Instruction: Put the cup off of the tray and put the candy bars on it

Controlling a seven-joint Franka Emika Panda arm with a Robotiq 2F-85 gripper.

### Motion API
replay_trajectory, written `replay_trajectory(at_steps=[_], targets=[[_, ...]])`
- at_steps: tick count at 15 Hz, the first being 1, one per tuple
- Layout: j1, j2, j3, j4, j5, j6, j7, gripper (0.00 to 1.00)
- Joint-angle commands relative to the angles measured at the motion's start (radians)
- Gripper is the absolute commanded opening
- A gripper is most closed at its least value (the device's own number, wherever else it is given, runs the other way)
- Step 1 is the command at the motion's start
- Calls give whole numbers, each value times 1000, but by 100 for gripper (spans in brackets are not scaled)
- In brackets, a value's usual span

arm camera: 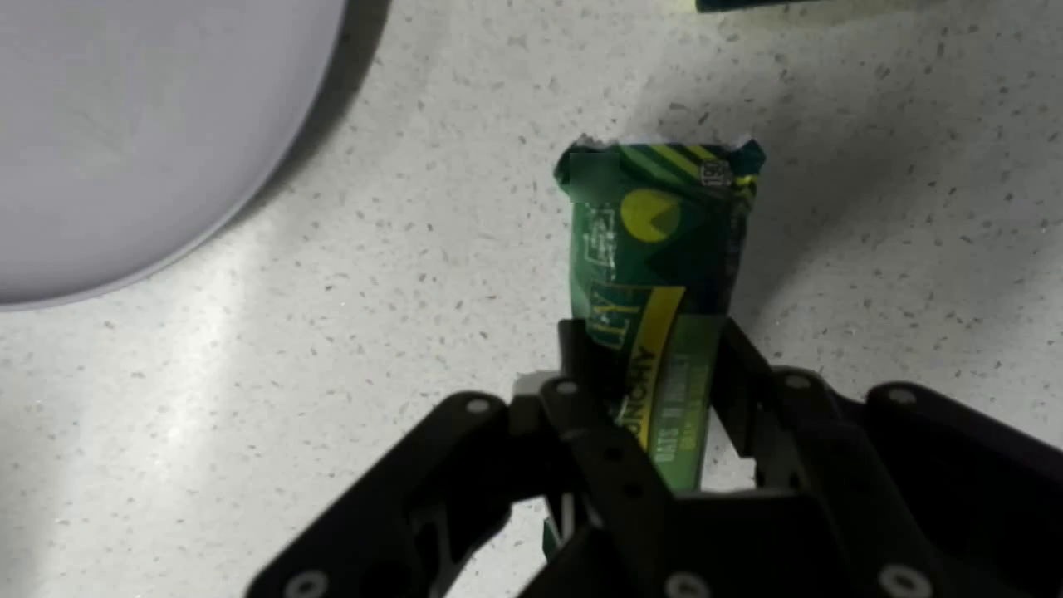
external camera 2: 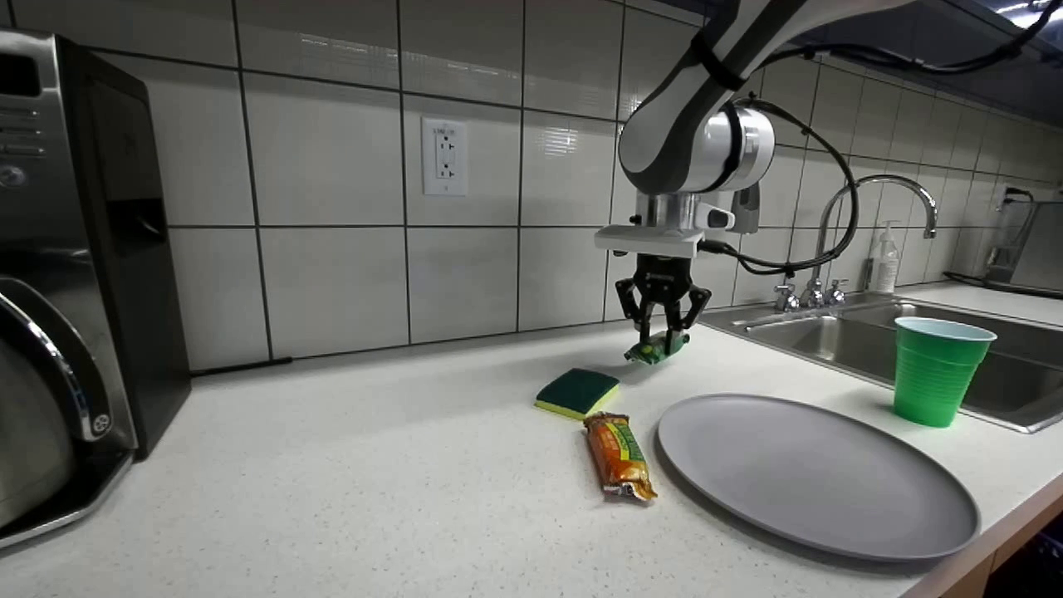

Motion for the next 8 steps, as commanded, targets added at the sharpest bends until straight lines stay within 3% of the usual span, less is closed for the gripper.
replay_trajectory(at_steps=[1,8], targets=[[8,-125,2,-125,-22,-4,-24,13],[19,-253,27,-285,-32,-31,-73,13]])
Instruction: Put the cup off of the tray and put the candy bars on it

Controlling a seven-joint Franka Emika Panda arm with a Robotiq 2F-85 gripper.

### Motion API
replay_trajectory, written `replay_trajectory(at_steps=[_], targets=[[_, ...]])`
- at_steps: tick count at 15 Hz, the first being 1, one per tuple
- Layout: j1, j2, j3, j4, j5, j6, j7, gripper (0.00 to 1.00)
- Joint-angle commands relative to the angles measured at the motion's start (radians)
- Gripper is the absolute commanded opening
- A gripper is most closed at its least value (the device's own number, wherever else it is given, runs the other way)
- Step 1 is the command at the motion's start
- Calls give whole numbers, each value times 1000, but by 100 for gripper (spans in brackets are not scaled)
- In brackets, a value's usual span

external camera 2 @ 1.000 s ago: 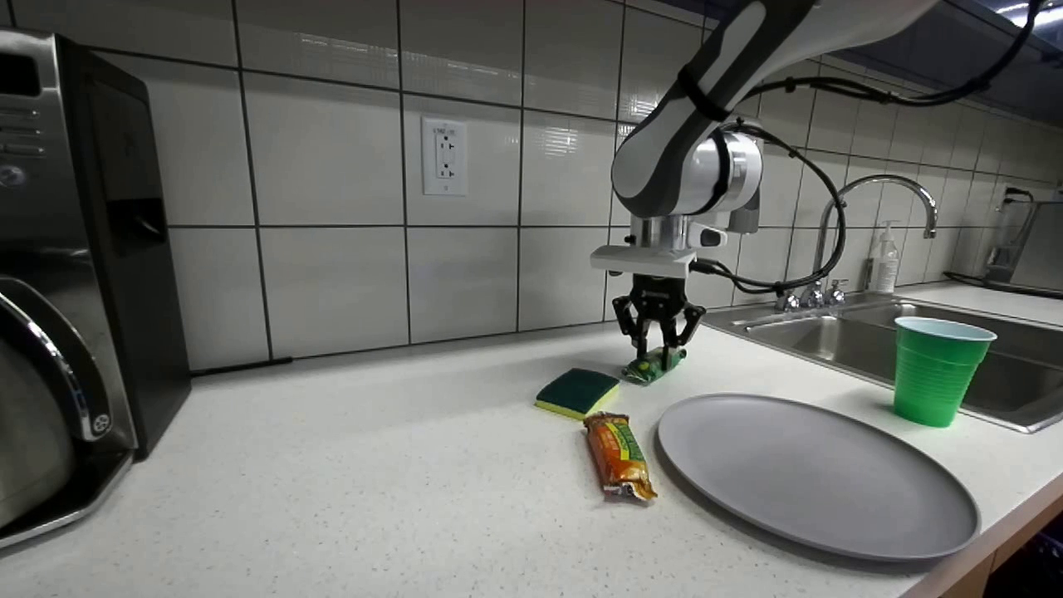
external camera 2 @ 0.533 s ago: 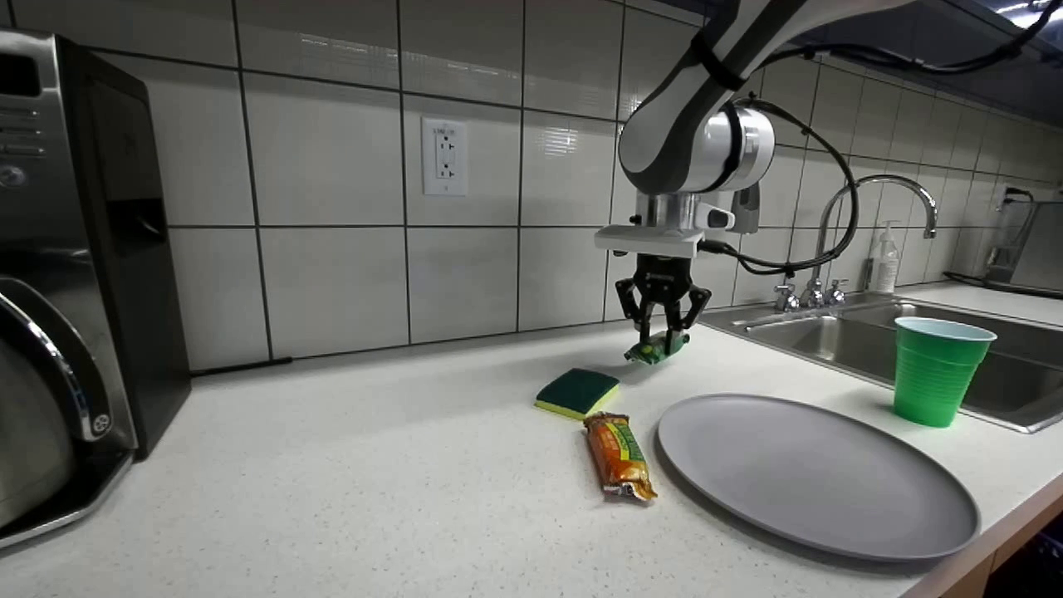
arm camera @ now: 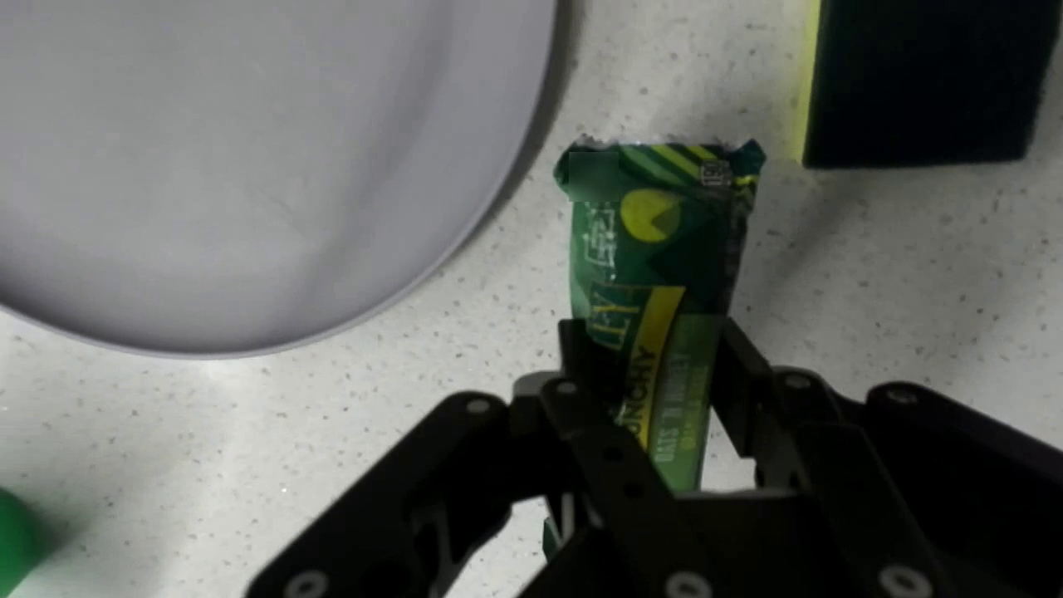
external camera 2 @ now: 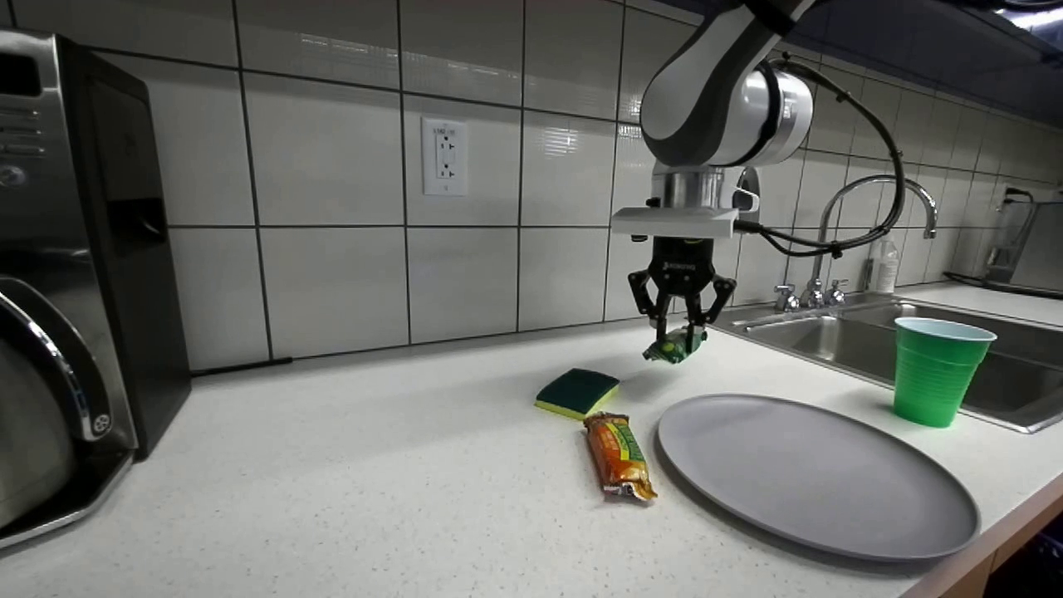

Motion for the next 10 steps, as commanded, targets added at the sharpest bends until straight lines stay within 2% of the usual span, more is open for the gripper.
replay_trajectory(at_steps=[1,10], targets=[[-2,-104,19,-115,-18,-26,-29,13],[-3,-208,49,-290,0,-3,1,13]])
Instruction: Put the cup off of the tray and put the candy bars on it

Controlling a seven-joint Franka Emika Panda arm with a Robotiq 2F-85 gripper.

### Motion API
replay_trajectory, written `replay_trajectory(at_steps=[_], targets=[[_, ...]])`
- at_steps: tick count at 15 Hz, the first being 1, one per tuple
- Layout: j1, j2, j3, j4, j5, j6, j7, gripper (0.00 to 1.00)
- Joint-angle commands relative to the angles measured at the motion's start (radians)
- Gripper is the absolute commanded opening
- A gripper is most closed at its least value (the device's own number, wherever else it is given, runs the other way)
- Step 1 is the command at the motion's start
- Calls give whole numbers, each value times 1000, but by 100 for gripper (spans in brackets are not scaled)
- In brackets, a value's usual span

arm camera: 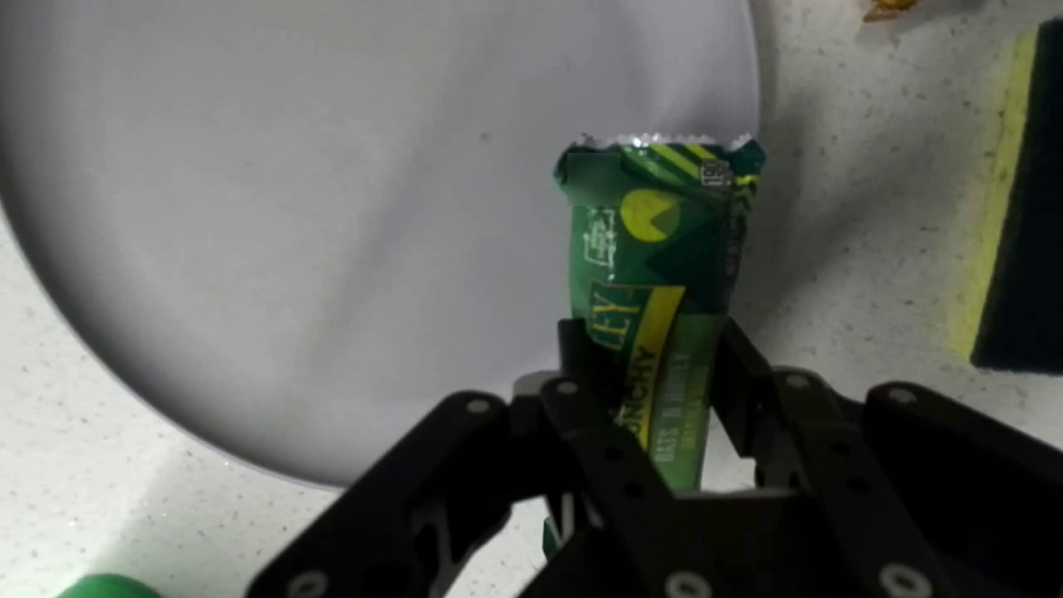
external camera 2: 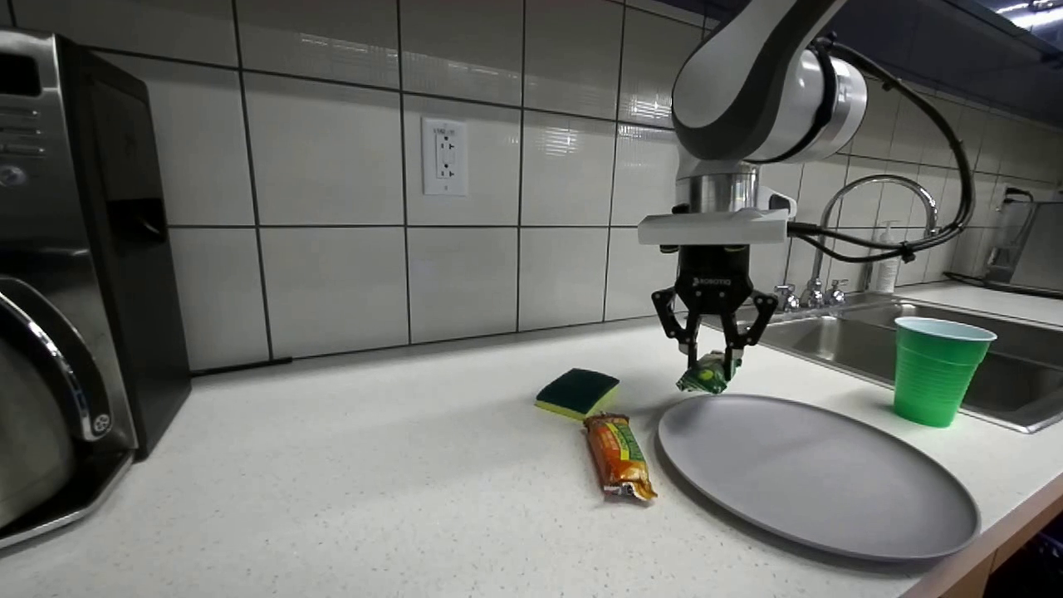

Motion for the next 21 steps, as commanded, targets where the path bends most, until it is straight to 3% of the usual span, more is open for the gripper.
replay_trajectory(at_steps=[1,13,14,15,20,21], targets=[[-8,-79,22,-94,3,9,14,13],[-11,-52,33,-147,-5,84,3,13],[-9,-52,31,-146,-10,82,10,63],[-8,-53,30,-146,-14,81,12,64],[-7,-63,29,-146,-25,77,9,98],[-6,-66,30,-146,-29,76,8,100]])
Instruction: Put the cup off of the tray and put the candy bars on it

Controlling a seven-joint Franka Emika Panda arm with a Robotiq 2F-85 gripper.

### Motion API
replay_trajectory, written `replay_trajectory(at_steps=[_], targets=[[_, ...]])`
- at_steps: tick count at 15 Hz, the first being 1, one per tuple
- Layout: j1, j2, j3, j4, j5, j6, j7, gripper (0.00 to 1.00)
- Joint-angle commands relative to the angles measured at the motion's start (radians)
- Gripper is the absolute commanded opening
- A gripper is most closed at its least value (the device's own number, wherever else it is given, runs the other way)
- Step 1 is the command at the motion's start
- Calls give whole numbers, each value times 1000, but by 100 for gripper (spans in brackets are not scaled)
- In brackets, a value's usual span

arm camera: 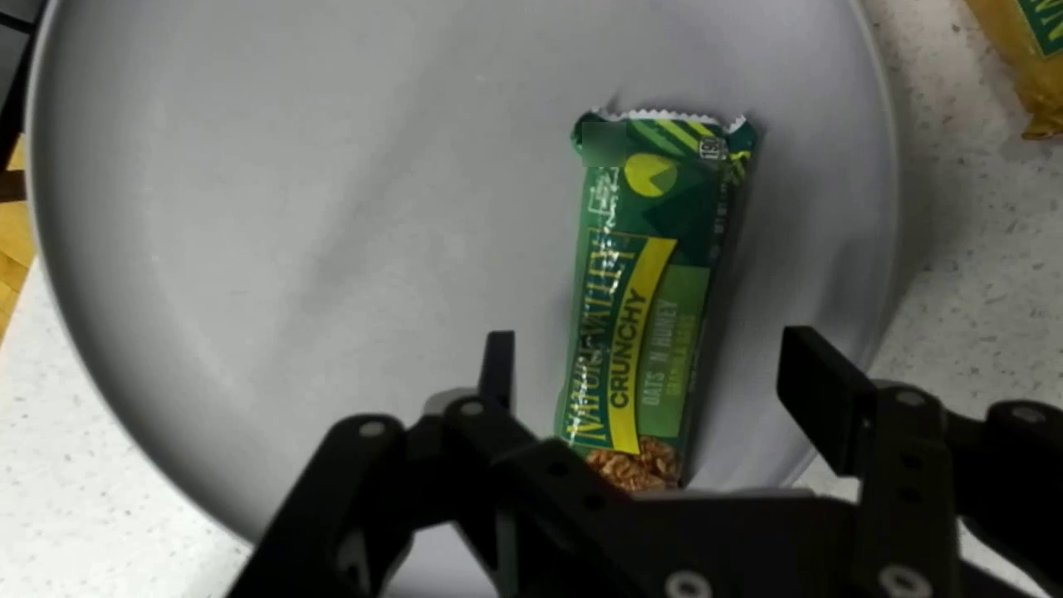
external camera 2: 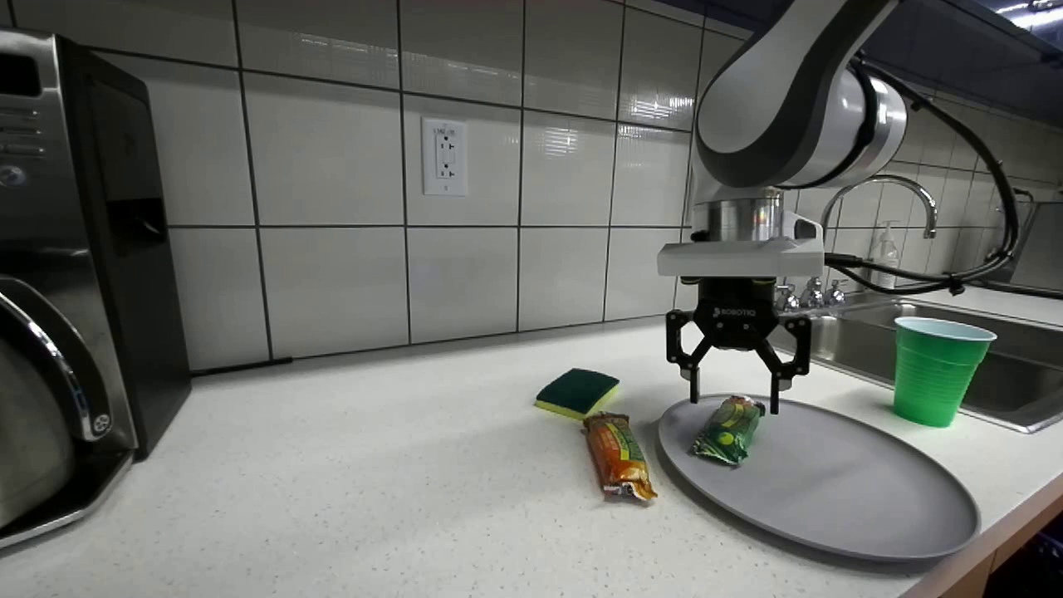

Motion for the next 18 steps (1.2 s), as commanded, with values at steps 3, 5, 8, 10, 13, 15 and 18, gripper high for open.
replay_trajectory(at_steps=[3,5,8,10,13,15,18], targets=[[0,-34,17,-11,-45,7,4,100],[4,-37,28,-8,-51,8,-2,100],[12,-37,51,2,-46,9,-17,100],[21,-36,67,12,-39,13,-34,100],[30,-27,92,27,-28,20,-72,100],[34,-21,104,38,-23,21,-108,100],[37,-13,119,54,-16,27,-172,100]])
